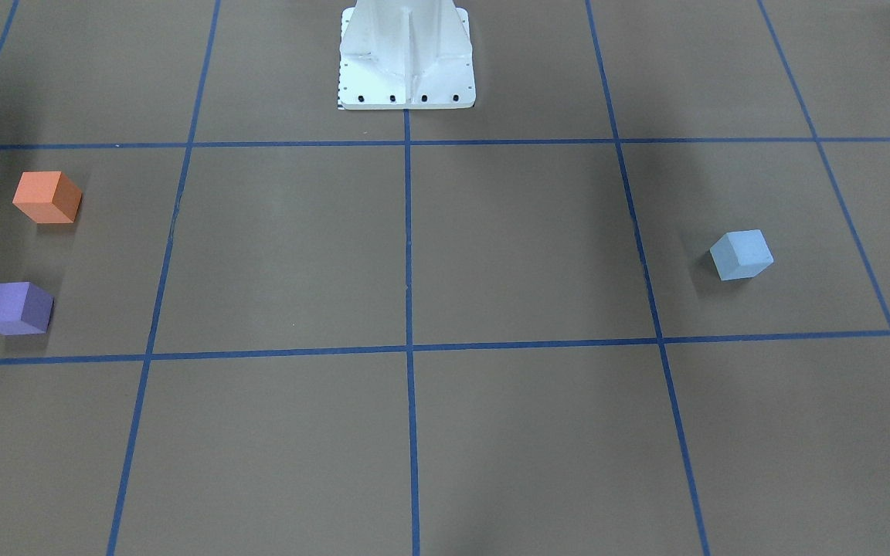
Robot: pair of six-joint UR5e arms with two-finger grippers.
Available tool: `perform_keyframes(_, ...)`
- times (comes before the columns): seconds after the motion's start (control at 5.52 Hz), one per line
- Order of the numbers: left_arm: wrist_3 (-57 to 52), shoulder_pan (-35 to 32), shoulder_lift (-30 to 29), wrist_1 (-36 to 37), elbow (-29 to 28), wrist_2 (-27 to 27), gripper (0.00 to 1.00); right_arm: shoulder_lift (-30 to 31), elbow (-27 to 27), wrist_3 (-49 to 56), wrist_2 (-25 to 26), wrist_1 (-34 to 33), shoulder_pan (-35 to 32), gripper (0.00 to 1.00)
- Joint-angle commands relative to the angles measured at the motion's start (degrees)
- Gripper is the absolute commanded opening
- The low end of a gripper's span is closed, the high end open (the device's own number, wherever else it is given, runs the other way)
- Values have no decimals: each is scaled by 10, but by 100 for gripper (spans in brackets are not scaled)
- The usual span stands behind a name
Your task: Place blue block between orange and purple blocks
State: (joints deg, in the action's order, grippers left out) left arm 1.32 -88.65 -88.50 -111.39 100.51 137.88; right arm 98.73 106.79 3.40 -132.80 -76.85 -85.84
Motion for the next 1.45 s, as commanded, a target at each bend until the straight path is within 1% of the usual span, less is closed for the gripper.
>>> perform_keyframes(0.0,178,97,-4,-16,-3,27,100,6,-2,4,-1,18,2,100)
perform_keyframes(0.18,275,151,-5,-40,-3,-18,100,11,-7,3,-1,38,2,100)
perform_keyframes(0.36,362,215,-6,-58,-4,-93,100,12,-11,3,-1,41,2,100)
perform_keyframes(0.72,488,317,-11,-80,-8,-187,100,11,-13,3,0,40,2,100)
perform_keyframes(0.91,529,358,-27,-81,-8,-217,100,11,-13,3,0,40,2,100)
perform_keyframes(1.27,521,385,-24,-79,-22,-232,100,12,-17,4,1,41,2,100)
